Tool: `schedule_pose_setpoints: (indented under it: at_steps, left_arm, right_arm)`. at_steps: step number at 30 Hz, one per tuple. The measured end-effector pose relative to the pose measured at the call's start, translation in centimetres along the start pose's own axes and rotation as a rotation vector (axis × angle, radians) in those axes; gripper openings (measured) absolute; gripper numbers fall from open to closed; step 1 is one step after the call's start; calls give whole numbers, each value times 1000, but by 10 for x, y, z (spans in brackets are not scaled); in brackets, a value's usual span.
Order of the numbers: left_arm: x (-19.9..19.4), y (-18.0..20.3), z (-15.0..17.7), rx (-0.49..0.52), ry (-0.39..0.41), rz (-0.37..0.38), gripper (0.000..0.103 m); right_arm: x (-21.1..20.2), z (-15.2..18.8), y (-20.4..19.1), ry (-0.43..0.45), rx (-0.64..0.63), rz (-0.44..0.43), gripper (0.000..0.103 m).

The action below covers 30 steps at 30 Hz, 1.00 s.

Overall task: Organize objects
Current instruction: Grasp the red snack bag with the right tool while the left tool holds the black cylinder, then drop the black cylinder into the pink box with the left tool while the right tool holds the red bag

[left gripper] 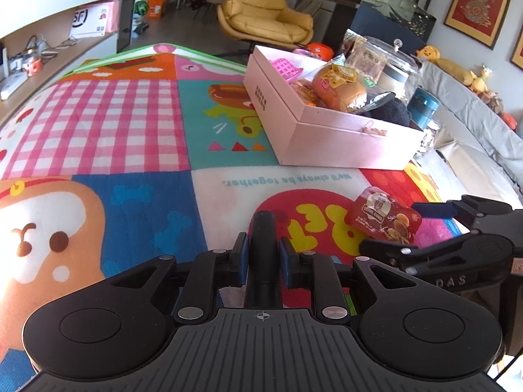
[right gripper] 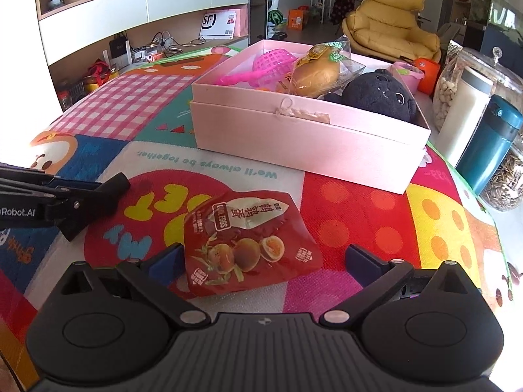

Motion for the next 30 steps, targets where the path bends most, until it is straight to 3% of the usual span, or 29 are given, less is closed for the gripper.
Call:
schedule_pose_setpoints:
  at_steps: [6,11,13,20,30]
  left_arm:
    - [0,5,3,53,15,-24,22]
    - [0,5,2,43,16,-20,22]
    - [0,5,2,50,19,-22,22]
    - [-2,8,4,70,39,-40,22]
    - [-10,14,1,78,-9,-14,22]
  right_arm:
    - [9,-11,-5,14,8,-7,103]
    - [5,-16,-16,25,-26,-18,84]
    - [3,-16,-18,24,-30,-13,81]
    - [-9,-10,-15,17,-23,4,81]
    - [-51,-11,3,105,28,36,81]
Point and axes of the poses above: each gripper's, at about its wrist camera, not at the fingertips, and x roughly the way its jaws point, y to its right, z to its underside, the point moved 7 cm from there along x, roughly the way its jaws point, and after that the axes turned 8 degrees about -x, right-handed, at the moved point
